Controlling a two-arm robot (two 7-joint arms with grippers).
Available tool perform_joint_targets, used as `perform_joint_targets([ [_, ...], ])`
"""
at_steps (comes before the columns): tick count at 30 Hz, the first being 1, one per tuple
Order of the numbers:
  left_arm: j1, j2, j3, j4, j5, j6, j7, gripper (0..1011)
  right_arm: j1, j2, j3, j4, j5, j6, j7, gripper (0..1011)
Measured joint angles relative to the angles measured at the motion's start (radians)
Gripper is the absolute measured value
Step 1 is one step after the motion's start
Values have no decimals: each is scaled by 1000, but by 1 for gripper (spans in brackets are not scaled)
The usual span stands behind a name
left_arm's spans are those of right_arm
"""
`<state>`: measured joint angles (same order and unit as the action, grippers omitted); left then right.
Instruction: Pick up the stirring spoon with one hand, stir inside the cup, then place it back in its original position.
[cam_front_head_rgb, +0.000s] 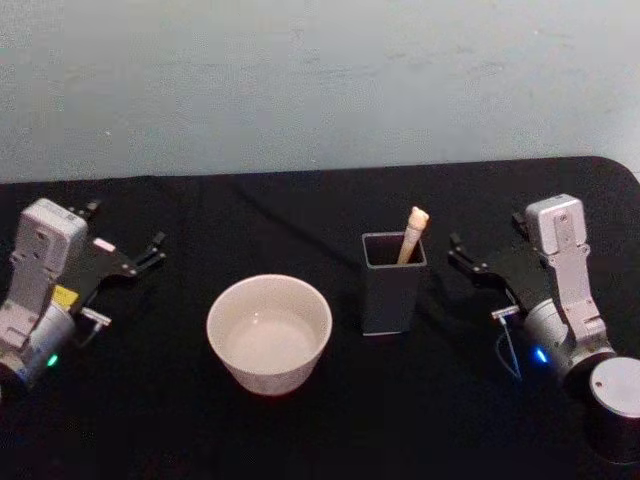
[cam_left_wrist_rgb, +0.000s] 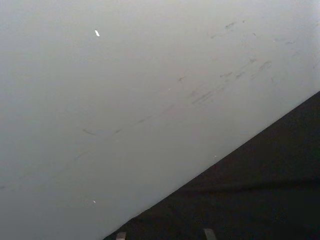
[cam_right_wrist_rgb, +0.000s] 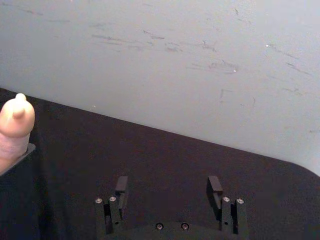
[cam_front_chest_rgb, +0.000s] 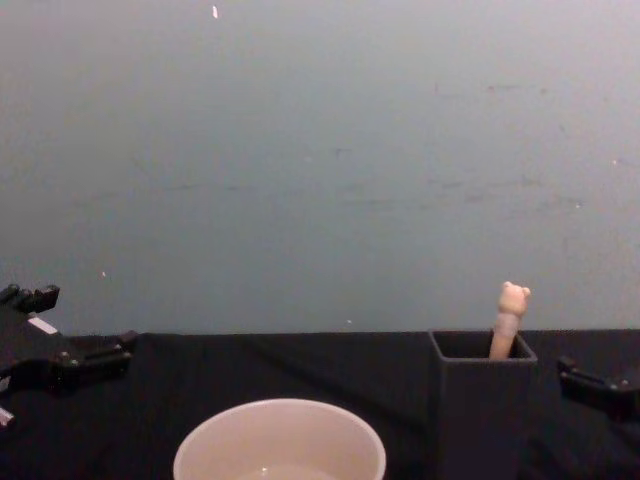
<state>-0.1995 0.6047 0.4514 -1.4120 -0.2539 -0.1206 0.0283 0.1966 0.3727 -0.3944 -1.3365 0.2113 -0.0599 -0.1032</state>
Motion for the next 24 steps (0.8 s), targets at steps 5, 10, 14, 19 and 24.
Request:
perform_joint_targets([
  [5, 0, 0, 0, 0, 0, 0, 0, 1001, 0, 0, -1, -1, 0, 0, 0, 1000],
  [10, 0, 0, 0, 0, 0, 0, 0, 1001, 0, 1, -1, -1, 0, -1, 1, 1000],
  [14, 0, 0, 0, 0, 0, 0, 0, 1001, 0, 1, -1, -1, 1, -1, 1, 1000],
  [19, 0, 0, 0, 0, 0, 0, 0, 1001, 0, 2, -1, -1, 1, -1, 1, 1000],
  [24, 0, 0, 0, 0, 0, 0, 0, 1001, 0, 1, -1, -1, 2, -1, 1, 1000],
])
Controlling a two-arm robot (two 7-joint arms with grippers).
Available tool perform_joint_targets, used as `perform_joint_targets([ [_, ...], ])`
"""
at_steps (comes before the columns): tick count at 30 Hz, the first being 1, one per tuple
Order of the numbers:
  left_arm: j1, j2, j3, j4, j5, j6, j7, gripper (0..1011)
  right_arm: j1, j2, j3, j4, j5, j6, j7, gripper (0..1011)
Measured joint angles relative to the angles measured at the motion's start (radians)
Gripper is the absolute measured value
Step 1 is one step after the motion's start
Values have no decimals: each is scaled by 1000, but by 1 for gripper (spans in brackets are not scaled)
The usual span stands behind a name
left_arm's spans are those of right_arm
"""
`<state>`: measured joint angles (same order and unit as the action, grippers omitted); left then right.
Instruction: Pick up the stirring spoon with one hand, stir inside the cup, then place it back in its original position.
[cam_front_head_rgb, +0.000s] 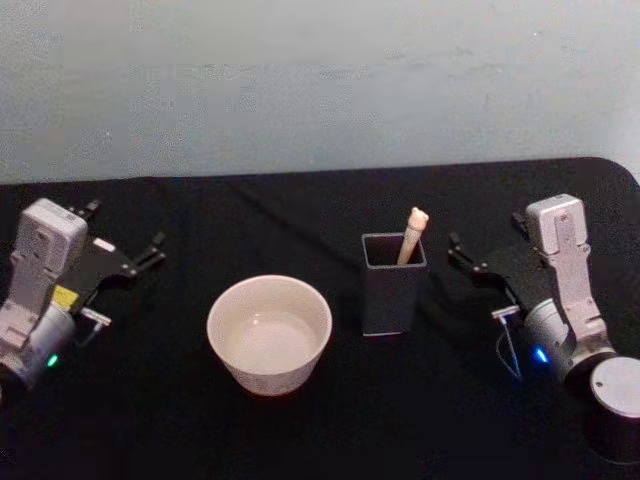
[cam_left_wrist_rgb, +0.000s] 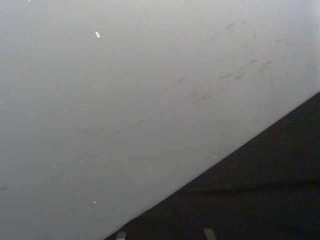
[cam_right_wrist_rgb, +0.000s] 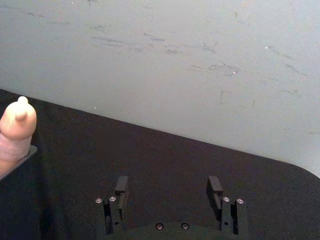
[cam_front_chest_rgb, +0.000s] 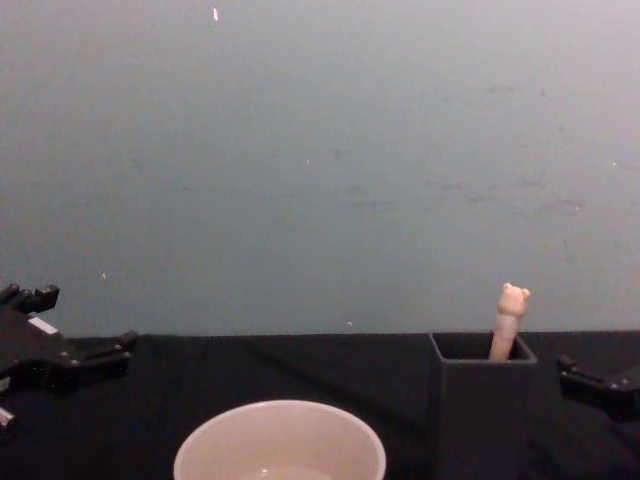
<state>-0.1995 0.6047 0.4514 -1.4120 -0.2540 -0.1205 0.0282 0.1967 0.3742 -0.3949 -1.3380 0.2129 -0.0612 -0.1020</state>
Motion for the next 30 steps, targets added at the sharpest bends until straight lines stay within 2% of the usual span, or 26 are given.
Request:
perform_joint_targets([
  [30, 0, 0, 0, 0, 0, 0, 0, 1001, 0, 0, 0, 0, 0, 0, 0, 1000],
])
